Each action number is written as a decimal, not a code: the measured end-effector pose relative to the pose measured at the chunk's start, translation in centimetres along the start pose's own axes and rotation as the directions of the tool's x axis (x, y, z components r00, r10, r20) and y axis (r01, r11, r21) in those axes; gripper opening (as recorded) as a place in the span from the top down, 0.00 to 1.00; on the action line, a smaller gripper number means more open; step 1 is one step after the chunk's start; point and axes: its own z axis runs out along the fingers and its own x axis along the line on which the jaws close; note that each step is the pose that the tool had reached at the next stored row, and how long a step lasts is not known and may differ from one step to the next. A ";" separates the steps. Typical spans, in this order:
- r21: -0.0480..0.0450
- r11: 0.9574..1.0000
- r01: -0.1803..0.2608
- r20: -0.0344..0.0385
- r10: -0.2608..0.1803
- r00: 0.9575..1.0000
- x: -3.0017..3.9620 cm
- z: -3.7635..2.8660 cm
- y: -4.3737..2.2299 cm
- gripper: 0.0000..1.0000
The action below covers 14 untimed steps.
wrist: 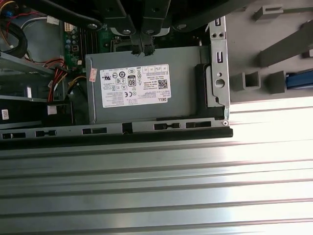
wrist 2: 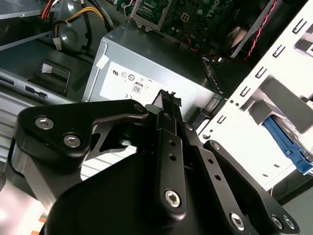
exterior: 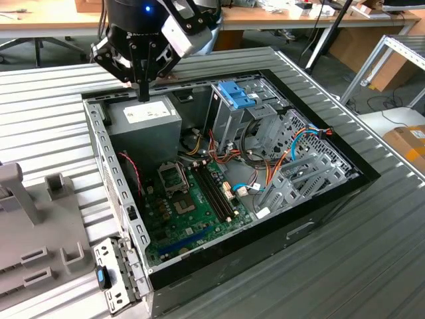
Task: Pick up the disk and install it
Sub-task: 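Reach for the disk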
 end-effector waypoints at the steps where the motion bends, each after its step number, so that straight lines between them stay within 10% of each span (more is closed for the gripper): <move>1: 0.000 1.000 0.000 0.000 0.000 1.000 0.14 0.00 -0.01 0.89; 14: 0.000 1.000 0.000 0.000 0.000 1.000 1.51 -0.04 -0.11 0.89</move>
